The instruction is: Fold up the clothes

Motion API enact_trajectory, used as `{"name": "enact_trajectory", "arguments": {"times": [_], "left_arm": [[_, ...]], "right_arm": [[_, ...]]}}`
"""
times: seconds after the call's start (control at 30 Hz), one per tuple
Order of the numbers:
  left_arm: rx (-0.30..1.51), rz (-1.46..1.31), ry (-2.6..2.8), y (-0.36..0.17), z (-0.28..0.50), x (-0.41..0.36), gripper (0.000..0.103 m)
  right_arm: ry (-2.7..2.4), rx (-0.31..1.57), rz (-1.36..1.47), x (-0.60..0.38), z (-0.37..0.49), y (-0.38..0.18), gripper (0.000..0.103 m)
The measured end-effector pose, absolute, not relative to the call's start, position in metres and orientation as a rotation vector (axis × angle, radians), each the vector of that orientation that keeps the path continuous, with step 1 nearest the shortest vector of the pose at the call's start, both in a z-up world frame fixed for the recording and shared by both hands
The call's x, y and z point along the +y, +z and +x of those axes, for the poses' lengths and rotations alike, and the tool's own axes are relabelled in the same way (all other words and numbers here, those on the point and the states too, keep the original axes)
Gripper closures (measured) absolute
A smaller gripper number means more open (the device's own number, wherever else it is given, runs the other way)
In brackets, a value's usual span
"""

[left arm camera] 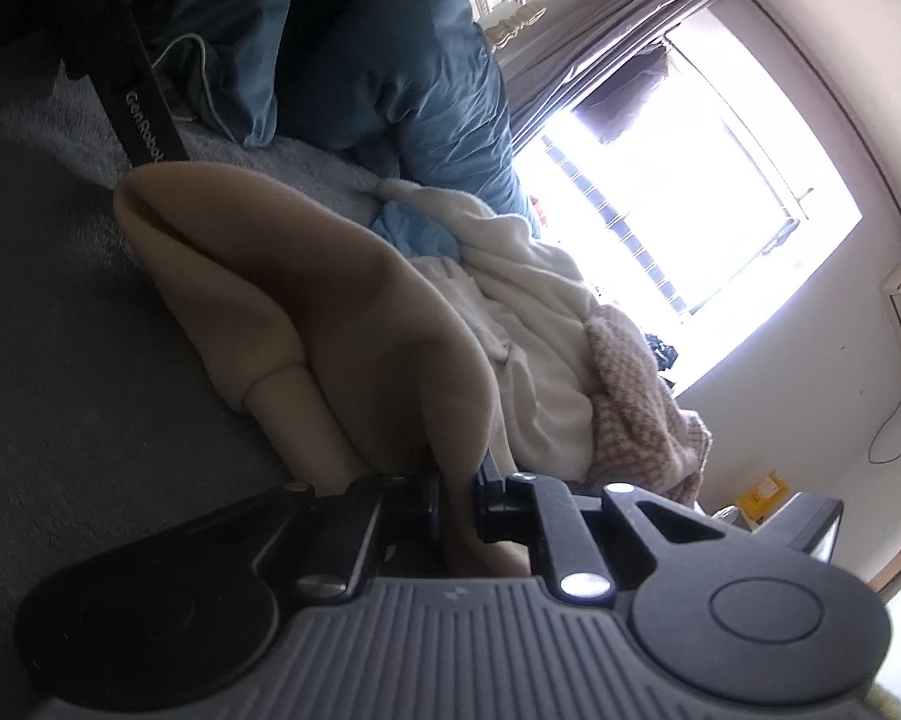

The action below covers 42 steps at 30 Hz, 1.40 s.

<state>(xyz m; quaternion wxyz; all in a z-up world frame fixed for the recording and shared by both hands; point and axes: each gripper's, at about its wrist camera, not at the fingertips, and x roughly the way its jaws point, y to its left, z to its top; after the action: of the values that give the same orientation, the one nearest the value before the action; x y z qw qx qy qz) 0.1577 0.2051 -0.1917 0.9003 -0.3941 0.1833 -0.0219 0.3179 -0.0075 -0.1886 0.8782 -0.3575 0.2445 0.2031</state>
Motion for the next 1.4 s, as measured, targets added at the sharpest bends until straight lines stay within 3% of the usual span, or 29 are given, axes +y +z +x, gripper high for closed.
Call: {"name": "enact_trajectory", "arguments": {"times": [0.1,0.17,0.27,0.43,0.5,0.63,0.9,1.13,1.4], "left_arm": [[0.385,-0.829,-0.064,-0.192,0.157,0.208,0.086],[0.399,-0.844,-0.096,-0.191,0.157,0.209,0.067],[0.429,-0.819,-0.143,-0.185,0.153,0.204,0.051],[0.487,-0.756,-0.211,-0.169,0.136,0.192,0.046],[0.487,-0.762,-0.237,-0.159,0.120,0.191,0.046],[0.447,-0.745,-0.288,-0.129,0.074,0.194,0.042],[0.459,-0.497,-0.394,-0.065,-0.029,0.187,0.025],[0.573,-0.425,-0.415,-0.090,-0.100,0.163,0.024],[0.581,-0.449,-0.392,-0.129,-0.150,0.151,0.026]], "right_arm": [[0.423,0.540,-0.704,-0.007,0.322,-0.183,0.094],[0.432,0.579,-0.613,-0.016,0.324,-0.165,0.092],[0.411,0.608,-0.472,-0.039,0.312,-0.126,0.089],[0.382,0.603,-0.252,-0.098,0.237,-0.045,0.080],[0.366,0.597,-0.173,-0.126,0.194,-0.016,0.072],[0.339,0.629,-0.033,-0.186,0.111,0.011,0.062],[0.396,0.822,0.253,-0.237,0.010,-0.053,0.060],[0.385,0.912,0.445,-0.249,-0.034,-0.114,0.060],[0.398,0.956,0.402,-0.242,-0.040,-0.147,0.062]]}}
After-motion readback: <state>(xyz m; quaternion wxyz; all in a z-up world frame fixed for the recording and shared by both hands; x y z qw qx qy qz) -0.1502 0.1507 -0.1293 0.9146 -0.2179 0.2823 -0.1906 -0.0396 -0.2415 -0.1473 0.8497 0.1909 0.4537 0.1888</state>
